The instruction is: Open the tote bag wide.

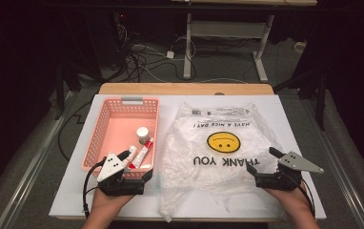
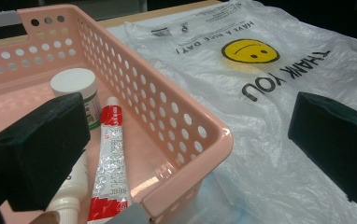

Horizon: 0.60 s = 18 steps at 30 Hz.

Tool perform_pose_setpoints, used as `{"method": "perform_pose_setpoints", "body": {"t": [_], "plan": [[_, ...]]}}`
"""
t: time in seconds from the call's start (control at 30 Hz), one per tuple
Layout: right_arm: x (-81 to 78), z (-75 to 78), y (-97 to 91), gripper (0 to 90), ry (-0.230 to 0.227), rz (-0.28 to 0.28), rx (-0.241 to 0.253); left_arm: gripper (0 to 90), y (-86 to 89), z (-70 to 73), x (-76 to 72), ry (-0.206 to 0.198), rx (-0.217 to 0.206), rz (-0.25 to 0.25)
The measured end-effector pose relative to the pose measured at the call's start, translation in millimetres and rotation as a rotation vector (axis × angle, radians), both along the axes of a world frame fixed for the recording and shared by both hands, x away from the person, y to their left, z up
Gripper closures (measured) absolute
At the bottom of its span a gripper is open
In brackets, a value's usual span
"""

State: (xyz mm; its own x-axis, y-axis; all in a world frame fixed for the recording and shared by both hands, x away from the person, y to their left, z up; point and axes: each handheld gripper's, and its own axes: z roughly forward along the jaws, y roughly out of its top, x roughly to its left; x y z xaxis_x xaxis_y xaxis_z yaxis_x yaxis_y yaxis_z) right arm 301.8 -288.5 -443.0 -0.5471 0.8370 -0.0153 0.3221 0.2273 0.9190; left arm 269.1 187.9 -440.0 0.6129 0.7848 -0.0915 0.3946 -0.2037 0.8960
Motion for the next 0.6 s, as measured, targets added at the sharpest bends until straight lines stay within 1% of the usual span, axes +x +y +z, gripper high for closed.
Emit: {"method": "perform_pose_setpoints", "body": {"t": [0.27, 0.33, 0.43, 0.47, 0.53, 0.57, 0.6], "plan": [[2.6, -0.1, -11.8, 0.2, 0.008, -0.034, -0.001, 0.0, -0.5, 0.4, -0.2, -0.001, 0.004, 0.002], [3.3, 0.1, -15.6, 0.2, 0.008, -0.038, 0.006, 0.0, -0.8, 0.5, 0.0, 0.0, 0.014, 0.005], [3.4, 0.2, -18.0, 0.3, 0.01, -0.046, 0.005, 0.0, -1.6, 1.9, 0.7, 0.008, 0.039, -0.01], [3.7, 0.1, -19.9, 0.2, 0.008, -0.048, 0.003, 0.0, -1.3, 2.4, 0.4, 0.007, 0.041, -0.012], [4.0, -0.2, -22.4, 0.2, 0.013, -0.056, 0.003, 0.0, -0.8, 3.4, -0.9, -0.008, 0.045, 0.004], [4.3, -0.3, -23.7, 0.2, 0.014, -0.058, 0.002, 0.0, 0.0, 3.8, -1.7, -0.018, 0.042, 0.007], [4.9, -0.5, -25.2, 0.2, 0.011, -0.06, -0.002, 0.0, 0.9, 4.1, -1.8, -0.02, 0.04, 0.005]]}}
